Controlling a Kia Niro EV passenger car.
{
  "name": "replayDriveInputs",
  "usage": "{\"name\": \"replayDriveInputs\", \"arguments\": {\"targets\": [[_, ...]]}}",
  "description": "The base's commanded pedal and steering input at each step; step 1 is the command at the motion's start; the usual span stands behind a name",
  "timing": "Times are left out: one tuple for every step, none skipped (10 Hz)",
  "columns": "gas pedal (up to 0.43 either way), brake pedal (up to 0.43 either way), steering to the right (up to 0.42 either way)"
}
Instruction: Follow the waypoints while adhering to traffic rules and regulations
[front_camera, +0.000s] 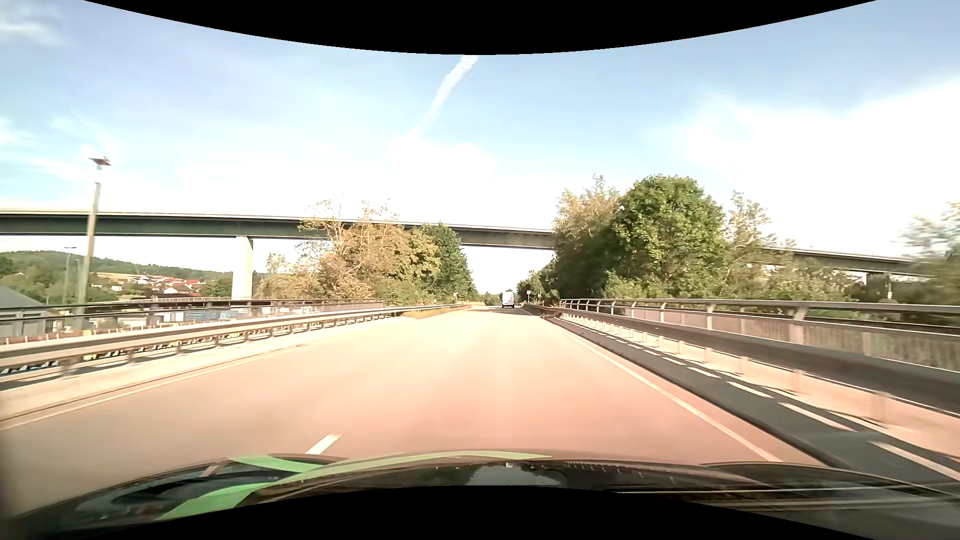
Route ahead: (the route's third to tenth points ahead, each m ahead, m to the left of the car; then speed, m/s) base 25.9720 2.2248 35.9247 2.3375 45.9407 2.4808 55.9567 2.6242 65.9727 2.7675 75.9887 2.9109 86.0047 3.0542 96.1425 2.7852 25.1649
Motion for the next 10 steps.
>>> {"name": "replayDriveInputs", "arguments": {"targets": [[0.209, 0.0, 0.0], [0.209, 0.0, 0.0], [0.22, 0.0, 0.001], [0.22, 0.0, 0.001], [0.209, 0.0, 0.001], [0.197, 0.0, 0.001], [0.197, 0.0, 0.001], [0.197, 0.0, 0.001], [0.197, 0.0, 0.001], [0.197, 0.0, 0.001]]}}
